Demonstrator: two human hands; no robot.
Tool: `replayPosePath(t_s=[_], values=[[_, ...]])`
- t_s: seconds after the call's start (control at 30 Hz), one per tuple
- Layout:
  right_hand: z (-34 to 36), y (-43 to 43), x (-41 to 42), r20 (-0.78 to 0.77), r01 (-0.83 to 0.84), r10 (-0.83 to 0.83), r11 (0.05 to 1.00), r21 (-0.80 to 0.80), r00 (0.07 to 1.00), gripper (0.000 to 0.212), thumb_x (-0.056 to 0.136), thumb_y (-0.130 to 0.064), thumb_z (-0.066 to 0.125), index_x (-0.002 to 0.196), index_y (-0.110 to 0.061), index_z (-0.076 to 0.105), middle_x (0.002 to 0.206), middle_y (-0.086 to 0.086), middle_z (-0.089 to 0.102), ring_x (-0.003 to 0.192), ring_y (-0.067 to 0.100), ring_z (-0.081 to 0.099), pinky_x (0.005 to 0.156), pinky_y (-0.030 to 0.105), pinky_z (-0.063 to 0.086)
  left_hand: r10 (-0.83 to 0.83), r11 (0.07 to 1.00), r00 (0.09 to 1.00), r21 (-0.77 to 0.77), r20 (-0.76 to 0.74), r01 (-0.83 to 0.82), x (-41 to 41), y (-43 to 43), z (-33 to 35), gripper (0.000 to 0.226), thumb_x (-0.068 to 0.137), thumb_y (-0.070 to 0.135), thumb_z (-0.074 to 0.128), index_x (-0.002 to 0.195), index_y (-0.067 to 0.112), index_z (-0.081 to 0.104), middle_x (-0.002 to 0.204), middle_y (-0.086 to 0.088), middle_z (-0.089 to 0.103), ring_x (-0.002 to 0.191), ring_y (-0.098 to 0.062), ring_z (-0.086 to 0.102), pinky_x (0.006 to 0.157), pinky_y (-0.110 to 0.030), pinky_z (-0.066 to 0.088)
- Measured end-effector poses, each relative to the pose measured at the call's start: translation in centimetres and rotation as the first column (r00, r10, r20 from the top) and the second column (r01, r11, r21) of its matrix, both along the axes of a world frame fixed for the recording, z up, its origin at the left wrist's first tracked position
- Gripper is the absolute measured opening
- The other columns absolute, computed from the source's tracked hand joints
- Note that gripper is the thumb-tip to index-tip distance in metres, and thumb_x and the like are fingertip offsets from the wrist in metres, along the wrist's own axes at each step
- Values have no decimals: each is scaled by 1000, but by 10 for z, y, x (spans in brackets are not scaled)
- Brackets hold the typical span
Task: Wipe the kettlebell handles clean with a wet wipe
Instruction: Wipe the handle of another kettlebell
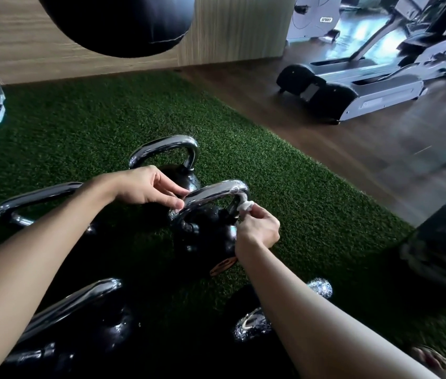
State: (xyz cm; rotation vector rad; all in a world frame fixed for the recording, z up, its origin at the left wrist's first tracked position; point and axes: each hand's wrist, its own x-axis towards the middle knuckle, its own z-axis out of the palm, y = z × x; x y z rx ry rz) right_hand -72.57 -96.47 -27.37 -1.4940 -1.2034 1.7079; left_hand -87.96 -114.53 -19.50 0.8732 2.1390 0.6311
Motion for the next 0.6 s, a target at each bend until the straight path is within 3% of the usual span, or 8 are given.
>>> replayPosePath(t_s=[0.07, 0.17, 0.3, 0.53, 0.6], values=[[3, 2, -1, -17, -12, 13, 999, 34, 1000, 9, 82, -26, 85, 75, -27, 79, 69, -18, 72, 64, -9, 62, 73, 4, 50, -5, 1000, 1000, 2, 2, 5, -1, -1, -2, 65, 61, 59, 82, 122, 38, 71, 109, 14, 77, 112, 5, 65, 117, -28, 36], [7, 2, 0, -56, -28, 34, 994, 102, 998, 12, 78, -29, 89, 89, -28, 83, 77, -17, 76, 66, -11, 66, 81, 7, 53, -7, 1000, 1000, 21, 15, 7, -2, -3, -5, 67, 59, 60, 82, 122, 38, 71, 109, 13, 76, 113, 4, 65, 117, -29, 36], [11, 3, 2, -95, -14, 26, 991, 131, 995, 17, 76, -31, 90, 90, -25, 83, 77, -15, 77, 65, -16, 65, 66, -5, 45, -2, 999, 1000, 46, 24, 1, 0, -3, -4, 61, 60, 55, 81, 117, 40, 71, 107, 13, 77, 110, 6, 65, 113, -23, 37], [13, -28, 11, -92, -189, 229, 928, 320, 969, 21, 75, -31, 91, 93, -25, 83, 78, -15, 78, 65, -11, 67, 70, 2, 48, 6, 998, 1000, 60, 19, -8, 2, -4, -6, 45, 72, 41, 80, 116, 41, 70, 106, 14, 77, 108, 7, 65, 107, -15, 39], [15, -32, 11, -92, -175, 213, 934, 312, 973, 21, 74, -31, 91, 93, -26, 84, 77, -15, 77, 64, -11, 66, 68, 2, 48, 7, 998, 1000, 60, 20, -8, 2, -5, -6, 44, 71, 43, 81, 114, 42, 70, 105, 14, 77, 109, 6, 66, 107, -15, 39]])
